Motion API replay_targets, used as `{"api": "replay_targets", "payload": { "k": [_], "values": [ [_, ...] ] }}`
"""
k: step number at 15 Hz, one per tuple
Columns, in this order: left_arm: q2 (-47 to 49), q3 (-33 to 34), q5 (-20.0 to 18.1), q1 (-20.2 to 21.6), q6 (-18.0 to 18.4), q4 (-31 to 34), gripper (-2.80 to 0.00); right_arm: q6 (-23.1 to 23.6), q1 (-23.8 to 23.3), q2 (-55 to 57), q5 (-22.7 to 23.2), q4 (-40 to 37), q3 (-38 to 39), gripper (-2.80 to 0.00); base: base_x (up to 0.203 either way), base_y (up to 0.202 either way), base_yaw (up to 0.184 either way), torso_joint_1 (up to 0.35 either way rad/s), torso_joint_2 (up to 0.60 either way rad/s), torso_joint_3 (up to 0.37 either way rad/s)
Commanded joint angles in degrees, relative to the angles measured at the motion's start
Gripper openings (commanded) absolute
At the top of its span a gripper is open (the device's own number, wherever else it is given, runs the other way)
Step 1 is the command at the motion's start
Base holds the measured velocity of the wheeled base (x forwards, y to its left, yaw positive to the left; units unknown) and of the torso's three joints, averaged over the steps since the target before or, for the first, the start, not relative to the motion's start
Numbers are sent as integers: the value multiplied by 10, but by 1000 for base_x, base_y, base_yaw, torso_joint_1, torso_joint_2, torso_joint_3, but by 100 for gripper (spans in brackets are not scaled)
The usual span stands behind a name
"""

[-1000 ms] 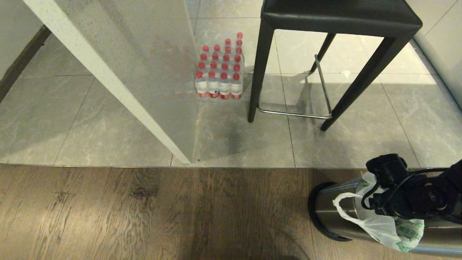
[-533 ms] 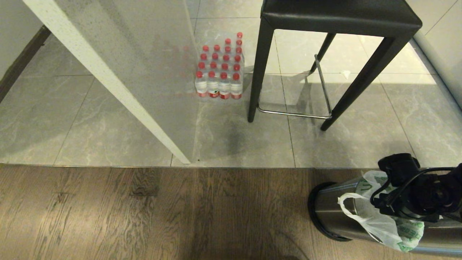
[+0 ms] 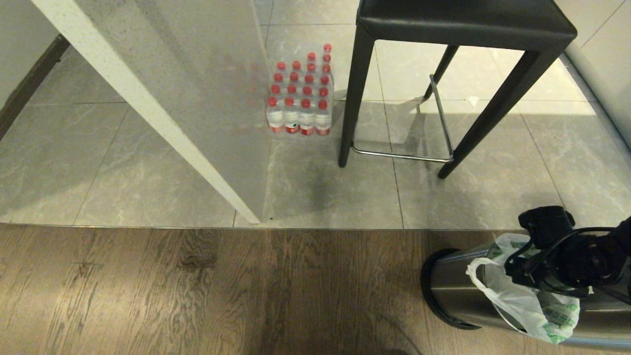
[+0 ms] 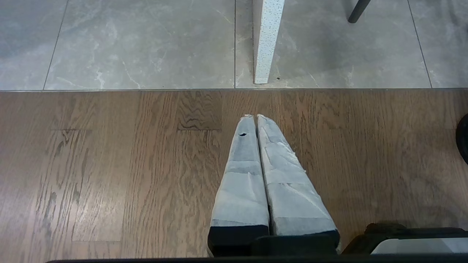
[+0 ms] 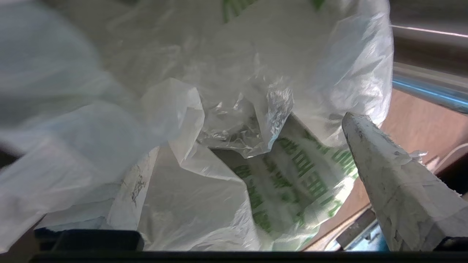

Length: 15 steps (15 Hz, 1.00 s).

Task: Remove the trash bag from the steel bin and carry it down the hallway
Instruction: Pick up the trash bag

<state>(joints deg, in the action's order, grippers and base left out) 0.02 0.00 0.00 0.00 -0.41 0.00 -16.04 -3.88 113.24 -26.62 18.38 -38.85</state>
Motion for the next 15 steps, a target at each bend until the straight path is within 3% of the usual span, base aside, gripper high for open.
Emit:
{"api": "replay_targets", "payload": {
  "k": [1, 4, 7, 11, 15],
  "values": [
    [0, 0, 0, 0, 0, 0, -280, 11, -11, 7, -1, 1, -4, 0, 0, 0, 0, 0, 0, 0],
    [0, 0, 0, 0, 0, 0, -280, 14, -16, 21, -1, 2, -6, 0, 0, 0, 0, 0, 0, 0],
    [0, 0, 0, 0, 0, 0, -280, 14, -31, 26, 21, 5, -9, 0, 0, 0, 0, 0, 0, 0],
    [0, 0, 0, 0, 0, 0, -280, 7, -37, 39, 85, 35, -7, 0, 0, 0, 0, 0, 0, 0],
    [0, 0, 0, 0, 0, 0, -280, 1, -39, 66, 96, 81, -12, 0, 0, 0, 0, 0, 0, 0]
  ]
}}
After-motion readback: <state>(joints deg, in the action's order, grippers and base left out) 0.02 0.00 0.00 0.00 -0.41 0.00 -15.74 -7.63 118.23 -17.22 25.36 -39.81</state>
